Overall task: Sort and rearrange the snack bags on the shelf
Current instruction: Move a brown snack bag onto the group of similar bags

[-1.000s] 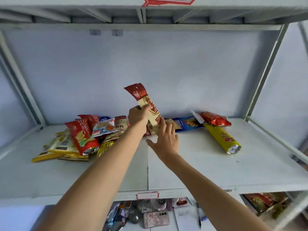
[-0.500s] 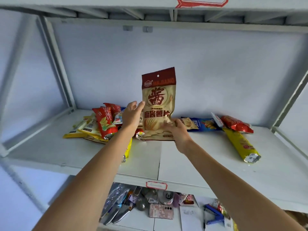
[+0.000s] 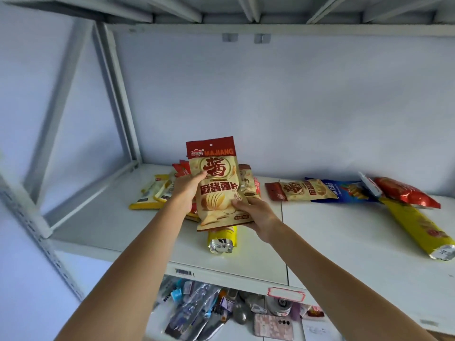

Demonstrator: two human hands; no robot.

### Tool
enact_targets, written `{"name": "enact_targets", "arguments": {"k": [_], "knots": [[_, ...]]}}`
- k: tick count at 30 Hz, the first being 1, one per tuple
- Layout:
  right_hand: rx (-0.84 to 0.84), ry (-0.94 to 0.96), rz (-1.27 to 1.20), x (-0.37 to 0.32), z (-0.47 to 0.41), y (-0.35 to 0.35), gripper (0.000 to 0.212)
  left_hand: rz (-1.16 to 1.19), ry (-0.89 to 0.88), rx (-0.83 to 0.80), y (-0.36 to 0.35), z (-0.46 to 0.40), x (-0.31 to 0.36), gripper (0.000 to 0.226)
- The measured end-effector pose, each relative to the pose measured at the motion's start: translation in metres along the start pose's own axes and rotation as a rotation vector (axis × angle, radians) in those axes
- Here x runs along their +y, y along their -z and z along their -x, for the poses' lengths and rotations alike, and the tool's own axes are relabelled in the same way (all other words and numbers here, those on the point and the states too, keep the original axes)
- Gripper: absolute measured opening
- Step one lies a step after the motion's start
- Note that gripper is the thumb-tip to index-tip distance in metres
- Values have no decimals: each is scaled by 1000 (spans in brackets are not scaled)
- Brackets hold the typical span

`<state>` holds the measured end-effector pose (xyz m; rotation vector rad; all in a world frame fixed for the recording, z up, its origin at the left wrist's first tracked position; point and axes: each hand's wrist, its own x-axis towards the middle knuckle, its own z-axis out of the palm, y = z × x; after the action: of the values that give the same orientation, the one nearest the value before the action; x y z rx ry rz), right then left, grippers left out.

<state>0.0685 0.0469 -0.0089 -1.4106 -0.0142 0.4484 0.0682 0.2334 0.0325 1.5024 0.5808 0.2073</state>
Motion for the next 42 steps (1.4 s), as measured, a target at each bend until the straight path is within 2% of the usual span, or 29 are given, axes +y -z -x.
{"name": "enact_targets", "arguments": {"k": [3, 6, 8, 11, 13, 15, 18, 23, 30, 37, 42], "knots": [[44, -8, 13, 2, -28, -23, 23, -16, 50, -17, 20, -39, 5, 28], [118, -3, 80, 4, -54, -45, 18, 10, 98, -73, 31, -72, 14, 35], [228, 8, 85, 1, -76, -57, 29, 34, 86, -127, 32, -90, 24, 33], [381, 49, 74, -11, -101, -67, 51, 90, 9, -209, 26, -112, 46, 18], [424, 90, 144, -20, -107, -71, 52, 4, -54, -246, 20, -125, 58, 13], [444, 146, 355, -26, -104, -67, 45, -203, -143, -216, 16, -135, 63, 15], [435, 206, 666, -34, -91, -41, 31, -546, -336, -87, 11, -141, 67, 40], [422, 184, 1176, -50, -67, 29, 26, -849, -617, -350, -14, -119, 74, 32], [395, 123, 1559, -54, -40, 109, 34, -1103, -862, -444, -75, -80, 54, 32], [382, 99, 1727, -44, -52, 190, 40, -1207, -861, -504, -173, -44, 19, 34], [343, 120, 1825, -34, -81, 245, 42, -1321, -795, -415, -218, -44, -14, 32]]}}
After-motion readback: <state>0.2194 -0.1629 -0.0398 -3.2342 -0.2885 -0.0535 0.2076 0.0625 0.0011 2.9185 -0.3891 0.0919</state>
